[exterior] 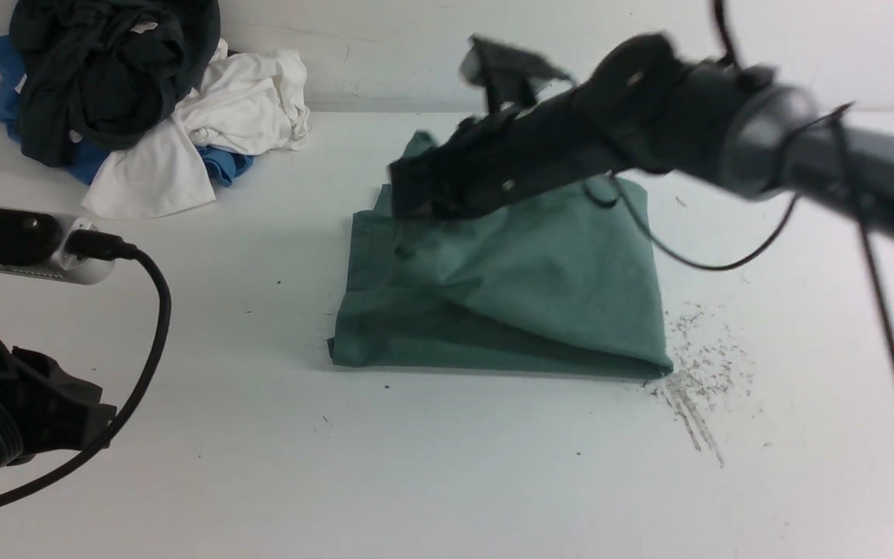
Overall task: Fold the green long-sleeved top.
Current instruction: Use the right arm to drag the right edge of the fabric to the left and folds it over the left edge
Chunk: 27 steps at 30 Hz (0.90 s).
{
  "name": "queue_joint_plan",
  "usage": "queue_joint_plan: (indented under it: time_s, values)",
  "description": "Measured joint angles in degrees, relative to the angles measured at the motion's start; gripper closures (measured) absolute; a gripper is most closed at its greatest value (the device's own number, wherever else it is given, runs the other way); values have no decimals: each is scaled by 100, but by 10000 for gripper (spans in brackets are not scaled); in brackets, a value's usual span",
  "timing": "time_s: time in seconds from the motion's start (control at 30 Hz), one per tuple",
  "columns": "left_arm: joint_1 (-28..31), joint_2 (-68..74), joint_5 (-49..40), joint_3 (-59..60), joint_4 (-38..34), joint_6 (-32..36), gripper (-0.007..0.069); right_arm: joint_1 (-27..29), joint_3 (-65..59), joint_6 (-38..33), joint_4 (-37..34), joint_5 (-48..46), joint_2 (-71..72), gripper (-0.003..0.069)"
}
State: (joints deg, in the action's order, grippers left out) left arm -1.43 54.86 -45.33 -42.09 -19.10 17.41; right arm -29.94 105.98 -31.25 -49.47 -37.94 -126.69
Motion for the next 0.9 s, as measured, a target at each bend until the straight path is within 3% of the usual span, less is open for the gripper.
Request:
queue_joint_plan:
  time_s: [0.1,0.27,0.37,0.53,0.63,0.77,0.8,0.9]
  values:
    - [0,0,-5,0,-6,0,631,-132,226,-169,-244,126,-493,522]
    - [0,0,-84,0,-17,0,631,-39,793,-176,-472,-182,-666,301]
    - [0,0,-104,0,-17,0,631,-5,1159,-170,-357,-594,-585,268]
    - [0,-107,-97,0,-28,73,631,-38,1331,-170,-28,-1103,-532,335]
    - [0,-380,-4,0,-208,346,631,-143,1331,-127,294,-1187,-714,445]
    - [0,-1067,110,0,-758,1400,631,-390,1331,-228,443,-995,-1334,615]
    - [0,-1098,110,0,-788,1459,631,-402,1331,-228,443,-981,-1358,615]
    - [0,-1618,159,57,-1348,2473,631,-490,1339,-521,605,-921,-1531,664]
